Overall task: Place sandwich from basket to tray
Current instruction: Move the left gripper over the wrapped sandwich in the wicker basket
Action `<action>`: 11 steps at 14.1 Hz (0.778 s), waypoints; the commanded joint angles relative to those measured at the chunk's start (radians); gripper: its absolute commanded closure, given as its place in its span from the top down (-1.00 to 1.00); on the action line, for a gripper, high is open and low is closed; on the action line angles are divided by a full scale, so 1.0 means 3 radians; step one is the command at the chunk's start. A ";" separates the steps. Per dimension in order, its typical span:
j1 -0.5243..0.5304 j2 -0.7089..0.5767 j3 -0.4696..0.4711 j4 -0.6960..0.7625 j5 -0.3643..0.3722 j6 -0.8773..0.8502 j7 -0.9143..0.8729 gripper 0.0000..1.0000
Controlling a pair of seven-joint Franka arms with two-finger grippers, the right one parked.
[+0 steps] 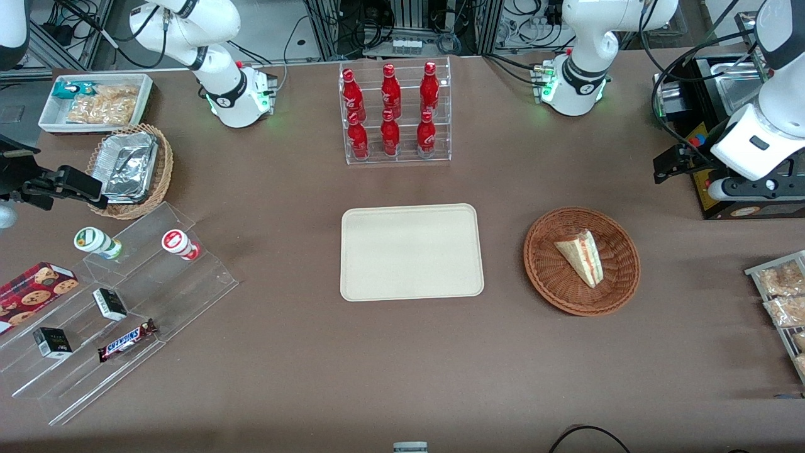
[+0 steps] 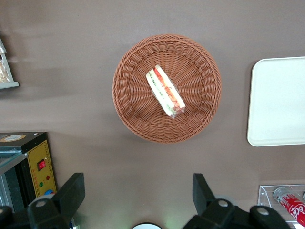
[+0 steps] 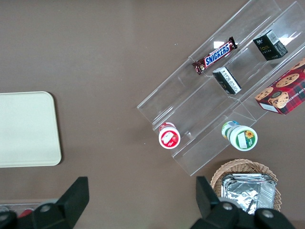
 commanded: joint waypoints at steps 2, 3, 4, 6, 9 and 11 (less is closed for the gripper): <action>0.0030 0.0056 -0.0044 0.0073 -0.0009 -0.0085 -0.0012 1.00; 0.0030 0.0071 -0.0044 0.0037 -0.0020 -0.0086 -0.0012 1.00; 0.0025 0.0101 -0.0044 -0.0014 -0.0020 -0.0086 -0.0012 1.00; 0.0025 0.0127 -0.0049 -0.0162 -0.0030 -0.0065 0.0014 1.00; 0.0020 0.0224 -0.0049 -0.0397 -0.0035 0.0133 0.0019 1.00; -0.0042 0.0260 -0.0049 -0.0616 -0.0035 0.0409 0.0019 1.00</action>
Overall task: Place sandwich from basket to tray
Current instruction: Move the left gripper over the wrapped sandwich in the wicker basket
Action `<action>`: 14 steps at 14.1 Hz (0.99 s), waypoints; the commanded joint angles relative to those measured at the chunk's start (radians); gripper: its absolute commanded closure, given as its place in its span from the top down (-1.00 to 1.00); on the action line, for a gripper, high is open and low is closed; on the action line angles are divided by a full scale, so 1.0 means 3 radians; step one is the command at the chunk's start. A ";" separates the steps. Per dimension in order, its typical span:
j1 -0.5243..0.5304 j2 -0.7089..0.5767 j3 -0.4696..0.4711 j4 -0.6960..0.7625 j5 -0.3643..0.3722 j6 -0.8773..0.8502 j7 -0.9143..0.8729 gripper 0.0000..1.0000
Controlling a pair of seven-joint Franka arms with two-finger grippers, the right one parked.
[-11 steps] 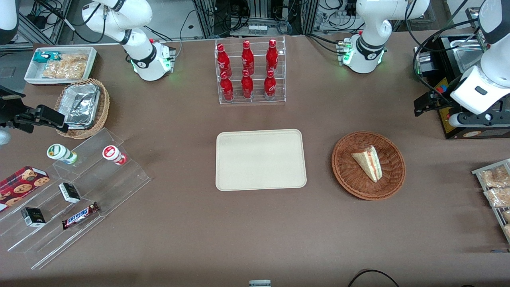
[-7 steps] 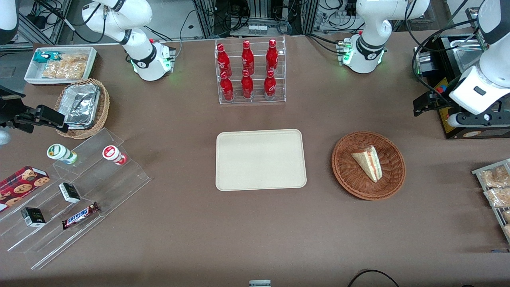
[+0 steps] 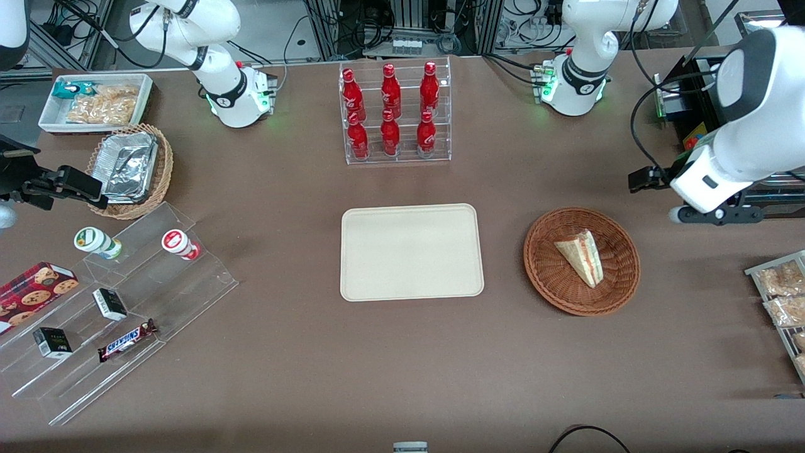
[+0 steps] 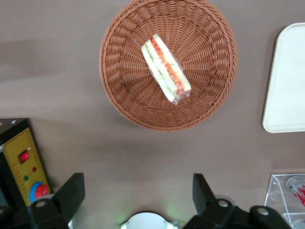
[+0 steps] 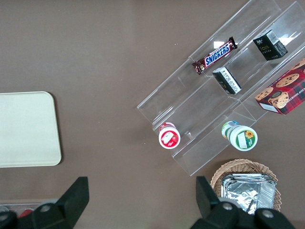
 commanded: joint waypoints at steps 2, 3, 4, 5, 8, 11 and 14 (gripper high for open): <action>-0.0043 -0.0004 -0.0012 -0.0484 -0.0030 0.0582 0.0004 1.00; -0.0058 -0.0019 -0.0012 -0.0652 -0.0030 0.0791 -0.0011 1.00; -0.0093 -0.0025 -0.0012 -0.0781 -0.0030 0.0955 -0.0021 1.00; -0.0099 -0.0030 -0.0012 -0.0888 -0.0030 0.1078 -0.0067 1.00; -0.0180 -0.0035 -0.0012 -0.1215 -0.0030 0.1584 -0.0531 1.00; -0.0282 0.0057 -0.0012 -0.1324 -0.0024 0.1887 -0.1445 1.00; -0.0324 0.0149 -0.0012 -0.1370 -0.0024 0.2168 -0.2208 1.00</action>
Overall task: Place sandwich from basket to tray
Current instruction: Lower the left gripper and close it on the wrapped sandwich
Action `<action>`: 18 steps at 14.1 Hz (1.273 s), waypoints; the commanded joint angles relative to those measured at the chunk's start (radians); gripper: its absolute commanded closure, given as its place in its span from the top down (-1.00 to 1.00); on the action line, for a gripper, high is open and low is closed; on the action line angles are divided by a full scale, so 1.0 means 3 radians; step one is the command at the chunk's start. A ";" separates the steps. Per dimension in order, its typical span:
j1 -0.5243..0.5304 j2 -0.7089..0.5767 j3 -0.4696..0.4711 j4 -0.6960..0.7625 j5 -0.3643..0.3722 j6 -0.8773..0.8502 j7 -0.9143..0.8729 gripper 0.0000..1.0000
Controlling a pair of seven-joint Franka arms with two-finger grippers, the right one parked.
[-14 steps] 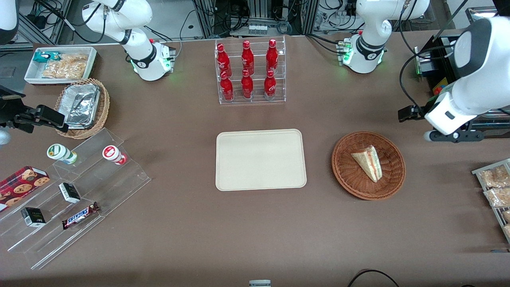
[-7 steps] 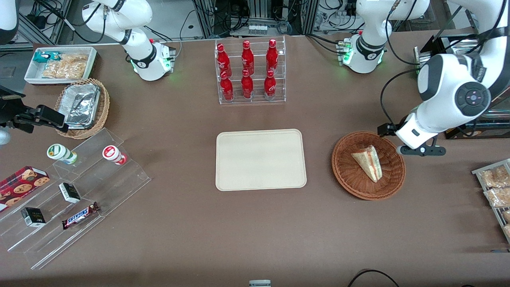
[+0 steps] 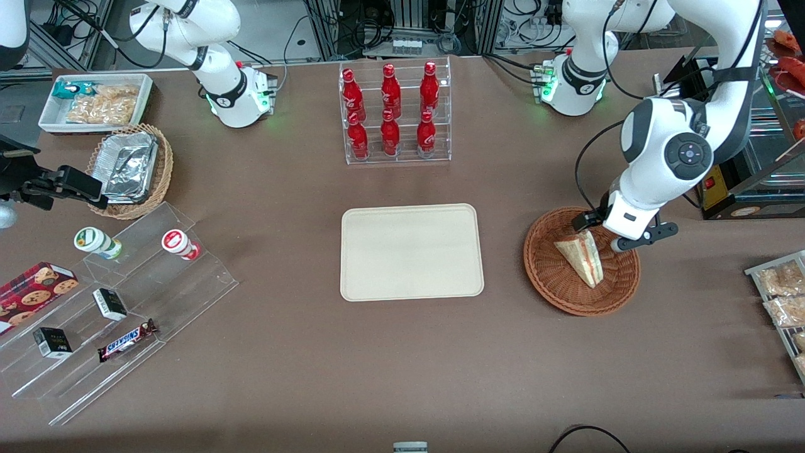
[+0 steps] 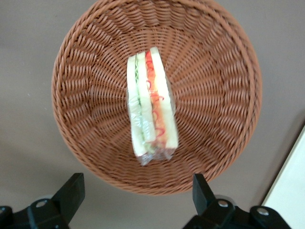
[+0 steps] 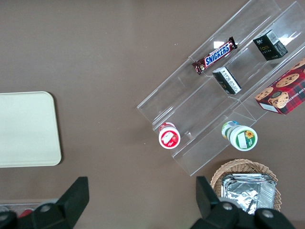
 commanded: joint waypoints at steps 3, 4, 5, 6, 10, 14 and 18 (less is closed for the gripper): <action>-0.0041 0.0110 0.0031 -0.0238 -0.0011 0.0633 -0.0697 1.00; -0.0036 0.0172 0.0031 -0.0254 -0.0011 0.0740 -0.0702 1.00; -0.0031 0.0233 0.0031 -0.0249 -0.0016 0.0802 -0.0718 1.00; -0.0016 0.0294 0.0031 -0.0249 -0.0016 0.0864 -0.0743 1.00; 0.0005 0.0489 0.0036 -0.0229 -0.0026 0.0981 -0.0759 0.93; 0.0010 0.0525 0.0041 -0.0208 -0.0036 0.0957 -0.0912 -0.74; 0.0000 0.0520 0.0041 0.0000 -0.0021 0.0711 -0.0612 -0.86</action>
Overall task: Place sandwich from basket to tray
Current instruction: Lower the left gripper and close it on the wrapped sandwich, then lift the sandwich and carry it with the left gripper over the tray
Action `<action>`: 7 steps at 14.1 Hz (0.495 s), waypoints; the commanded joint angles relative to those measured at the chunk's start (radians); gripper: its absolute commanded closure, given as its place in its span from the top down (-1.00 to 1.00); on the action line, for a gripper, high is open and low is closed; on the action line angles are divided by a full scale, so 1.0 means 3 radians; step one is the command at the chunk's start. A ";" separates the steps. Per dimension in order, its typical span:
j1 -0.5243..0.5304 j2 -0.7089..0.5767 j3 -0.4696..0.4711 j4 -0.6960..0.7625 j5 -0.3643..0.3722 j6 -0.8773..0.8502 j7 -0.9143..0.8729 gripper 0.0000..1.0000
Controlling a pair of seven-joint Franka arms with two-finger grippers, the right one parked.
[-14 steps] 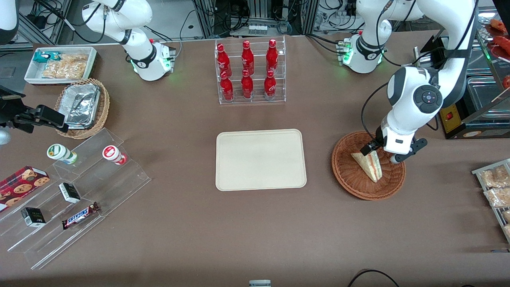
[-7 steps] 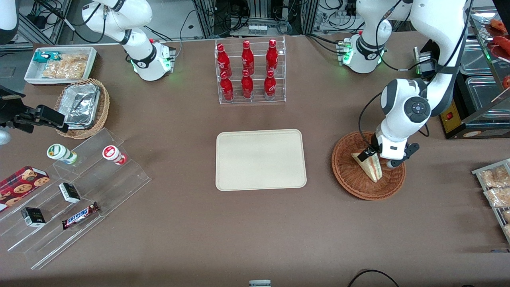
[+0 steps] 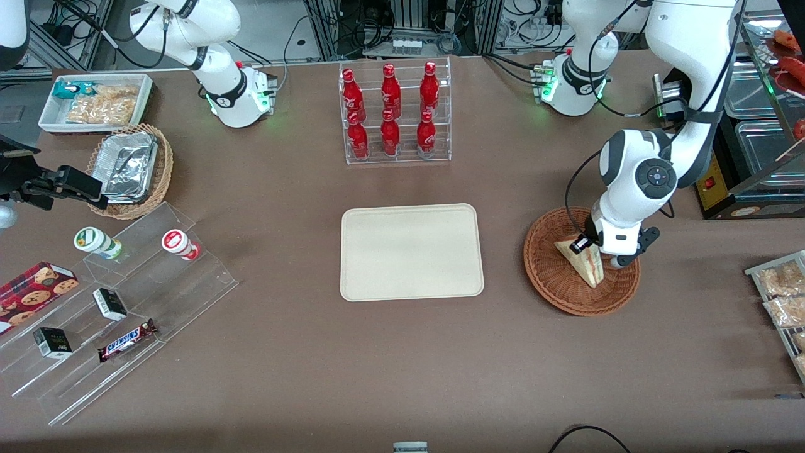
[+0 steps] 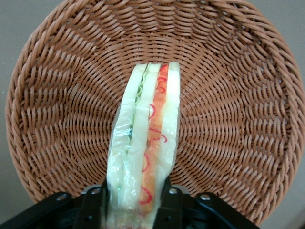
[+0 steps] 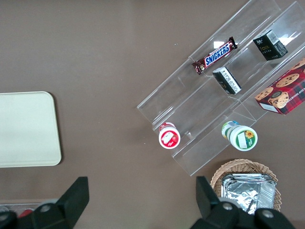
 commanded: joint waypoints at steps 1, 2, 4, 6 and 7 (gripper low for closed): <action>-0.0006 -0.0002 0.0005 0.0269 -0.0009 -0.0283 0.0343 -0.85; -0.0021 -0.0002 -0.0001 0.0392 -0.0009 -0.0425 0.0568 -0.84; -0.0046 0.0003 -0.0011 0.0617 -0.0019 -0.0747 0.0982 -0.83; -0.0194 0.0054 -0.0077 0.0862 -0.0025 -0.1059 0.1030 -0.83; -0.0266 0.0130 -0.0087 0.1010 -0.0025 -0.1218 0.1030 -0.83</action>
